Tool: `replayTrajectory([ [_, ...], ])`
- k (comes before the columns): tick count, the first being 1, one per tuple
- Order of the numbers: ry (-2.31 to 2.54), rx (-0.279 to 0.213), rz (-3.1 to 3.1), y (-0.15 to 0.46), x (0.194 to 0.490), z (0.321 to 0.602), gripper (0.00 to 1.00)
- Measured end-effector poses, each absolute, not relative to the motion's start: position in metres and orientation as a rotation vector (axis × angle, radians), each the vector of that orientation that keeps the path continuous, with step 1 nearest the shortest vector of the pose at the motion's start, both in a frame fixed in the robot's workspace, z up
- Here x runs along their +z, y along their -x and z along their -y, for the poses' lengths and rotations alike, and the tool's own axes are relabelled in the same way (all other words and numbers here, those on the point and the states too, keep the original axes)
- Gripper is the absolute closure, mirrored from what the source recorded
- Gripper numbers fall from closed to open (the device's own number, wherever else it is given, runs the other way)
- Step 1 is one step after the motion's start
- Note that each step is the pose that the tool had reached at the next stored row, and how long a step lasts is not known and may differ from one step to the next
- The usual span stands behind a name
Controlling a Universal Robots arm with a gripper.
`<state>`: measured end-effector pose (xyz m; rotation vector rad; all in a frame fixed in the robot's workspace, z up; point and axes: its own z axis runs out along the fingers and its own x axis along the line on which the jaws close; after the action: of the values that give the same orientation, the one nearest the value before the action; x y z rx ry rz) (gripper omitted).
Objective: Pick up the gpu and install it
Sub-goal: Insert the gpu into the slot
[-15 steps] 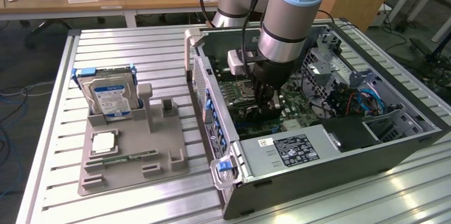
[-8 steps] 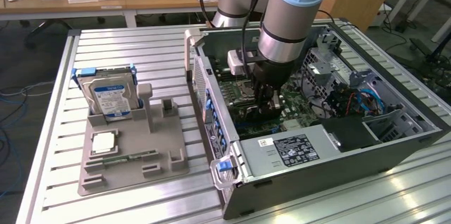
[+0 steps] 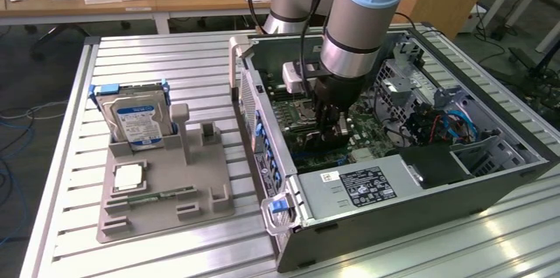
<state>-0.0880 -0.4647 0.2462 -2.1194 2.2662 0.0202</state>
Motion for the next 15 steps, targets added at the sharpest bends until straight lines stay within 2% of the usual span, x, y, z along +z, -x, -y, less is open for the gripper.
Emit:
replayTrajectory([
  [5,2.119,0.021,-2.266,0.0881,0.2459,0.4646,0.72],
  [6,2.119,0.020,-2.266,0.0880,0.2460,0.4646,0.66],
  [15,2.119,0.020,-2.266,0.0879,0.2549,0.4647,0.66],
])
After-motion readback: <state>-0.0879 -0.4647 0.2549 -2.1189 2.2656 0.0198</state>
